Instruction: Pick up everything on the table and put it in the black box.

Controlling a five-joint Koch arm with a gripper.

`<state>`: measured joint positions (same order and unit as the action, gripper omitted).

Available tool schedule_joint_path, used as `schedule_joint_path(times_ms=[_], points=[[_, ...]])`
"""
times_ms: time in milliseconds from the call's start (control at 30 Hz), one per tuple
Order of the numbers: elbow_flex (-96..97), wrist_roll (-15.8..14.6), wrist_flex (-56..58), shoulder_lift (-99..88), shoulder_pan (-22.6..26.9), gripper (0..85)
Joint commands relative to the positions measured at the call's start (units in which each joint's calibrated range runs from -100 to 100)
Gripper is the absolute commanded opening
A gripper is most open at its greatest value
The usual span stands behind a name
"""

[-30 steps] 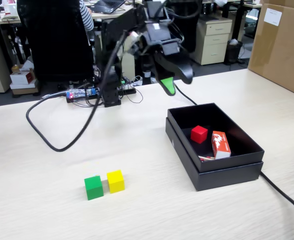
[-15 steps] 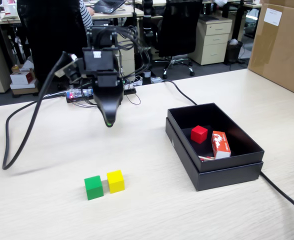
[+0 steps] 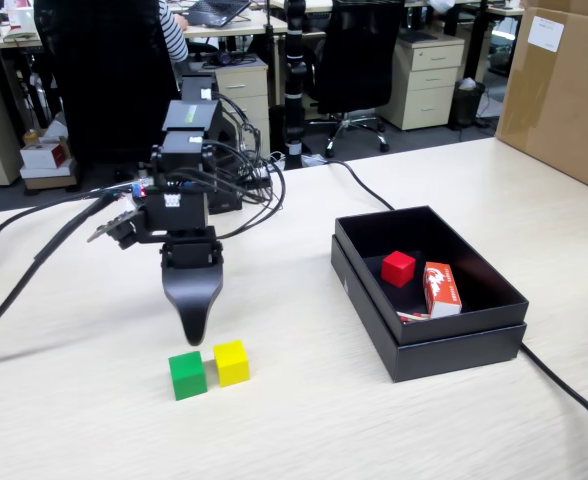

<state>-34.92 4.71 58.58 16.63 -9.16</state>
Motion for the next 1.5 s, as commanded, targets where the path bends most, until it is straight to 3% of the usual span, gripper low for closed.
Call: schedule_joint_path(times_ms=[0,600,833,1067,1167,1333,1467], points=[[-5.4,0.8,-1.9,-0.5,-0.6,46.8],[-14.9,1.8,-1.9,11.5,-0.6,46.0],[-14.4,2.1,-1.8,12.6,-0.4,39.9],[-14.3,2.3,-1.8,13.3,-0.5,39.6],[-14.3,2.3,-1.8,13.5,-0.7,33.8],[-14.3,2.3,-1.8,13.9,-1.0,31.1],[-16.2,2.1,-1.8,13.9,-1.1,12.4]])
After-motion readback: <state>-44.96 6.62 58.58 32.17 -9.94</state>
